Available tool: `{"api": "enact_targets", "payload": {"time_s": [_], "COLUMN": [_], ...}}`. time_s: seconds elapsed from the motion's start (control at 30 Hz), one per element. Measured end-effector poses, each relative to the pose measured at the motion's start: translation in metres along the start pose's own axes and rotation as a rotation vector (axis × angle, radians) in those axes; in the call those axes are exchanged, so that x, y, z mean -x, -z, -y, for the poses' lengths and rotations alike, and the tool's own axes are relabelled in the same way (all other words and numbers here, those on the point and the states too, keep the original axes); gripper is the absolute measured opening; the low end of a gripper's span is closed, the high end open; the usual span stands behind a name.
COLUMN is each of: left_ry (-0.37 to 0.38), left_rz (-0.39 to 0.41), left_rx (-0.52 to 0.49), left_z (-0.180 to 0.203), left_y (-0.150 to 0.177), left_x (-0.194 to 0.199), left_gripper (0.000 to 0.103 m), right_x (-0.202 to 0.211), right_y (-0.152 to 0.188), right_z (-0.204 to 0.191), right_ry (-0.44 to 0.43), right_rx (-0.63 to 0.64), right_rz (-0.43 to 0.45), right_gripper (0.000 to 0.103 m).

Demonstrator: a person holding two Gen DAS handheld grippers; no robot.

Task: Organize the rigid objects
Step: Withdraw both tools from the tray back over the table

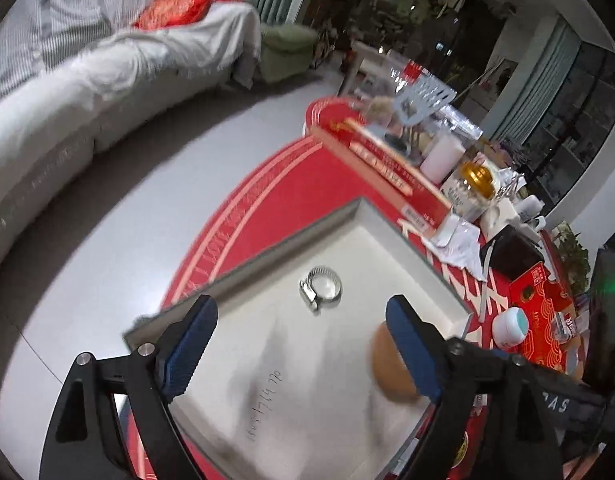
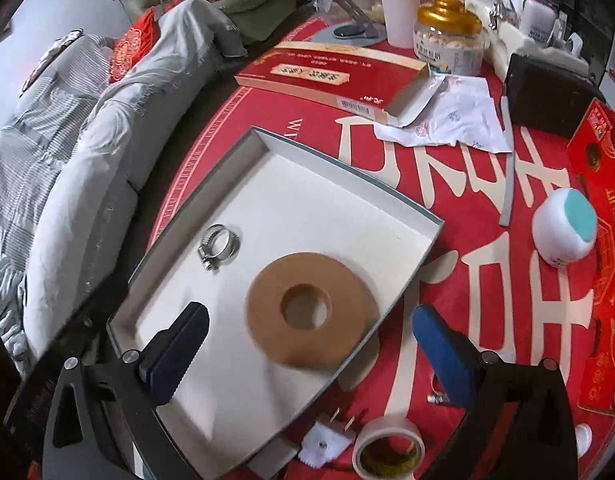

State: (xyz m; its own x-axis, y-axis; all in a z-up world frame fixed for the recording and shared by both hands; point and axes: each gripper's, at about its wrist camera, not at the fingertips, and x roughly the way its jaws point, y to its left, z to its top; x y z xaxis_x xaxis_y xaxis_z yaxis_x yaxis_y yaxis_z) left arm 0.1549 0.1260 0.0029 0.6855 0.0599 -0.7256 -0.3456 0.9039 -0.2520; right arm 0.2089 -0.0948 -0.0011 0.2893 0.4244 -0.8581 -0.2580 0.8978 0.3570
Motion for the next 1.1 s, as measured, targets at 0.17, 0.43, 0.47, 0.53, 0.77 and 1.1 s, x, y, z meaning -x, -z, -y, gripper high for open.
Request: {"api": "enact_targets", "payload": {"time_s": [0.17, 0.43, 0.47, 0.53, 0.77, 1.1], "left_ry": [0.078, 0.126, 0.132, 0.140, 0.465, 0.107], "left_rz": [0.056, 0.162, 0.185, 0.226, 0.135, -0.018], "left_rx": [0.002, 0.043, 0.039, 0.045, 0.201, -0.280], "left_z": [0.008, 0.026, 0.029, 0.035, 0.023, 0.072], "left_y": [-0.008, -0.015, -0.018, -0.023, -0.037, 0.018], "left_x": [0.035, 0.099, 0.111, 0.132, 0.170, 0.165], "left_gripper": [0.089, 0.092, 0.092, 0.092, 0.103, 0.103], "right_x": [0.029, 0.088, 0.091, 0.096, 0.115, 0.136], "right_y": [0.017, 0.077, 0.082, 0.095, 0.132, 0.170], "right_z": [0.000, -0.001, 0.001, 0.008, 0.021, 0.054], "right_ry": [-0.036, -0.051, -0.058, -0.074, -0.065, 0.006], "right_rx": [-0.030, -0.033, -0.051, -0.099, -0.146, -0.156], "right_rz": [0.022, 0.107, 0.106, 0.099, 0.127, 0.148], "right_gripper": [0.103, 0.103, 0.103, 0.103, 0.103, 0.103]}}
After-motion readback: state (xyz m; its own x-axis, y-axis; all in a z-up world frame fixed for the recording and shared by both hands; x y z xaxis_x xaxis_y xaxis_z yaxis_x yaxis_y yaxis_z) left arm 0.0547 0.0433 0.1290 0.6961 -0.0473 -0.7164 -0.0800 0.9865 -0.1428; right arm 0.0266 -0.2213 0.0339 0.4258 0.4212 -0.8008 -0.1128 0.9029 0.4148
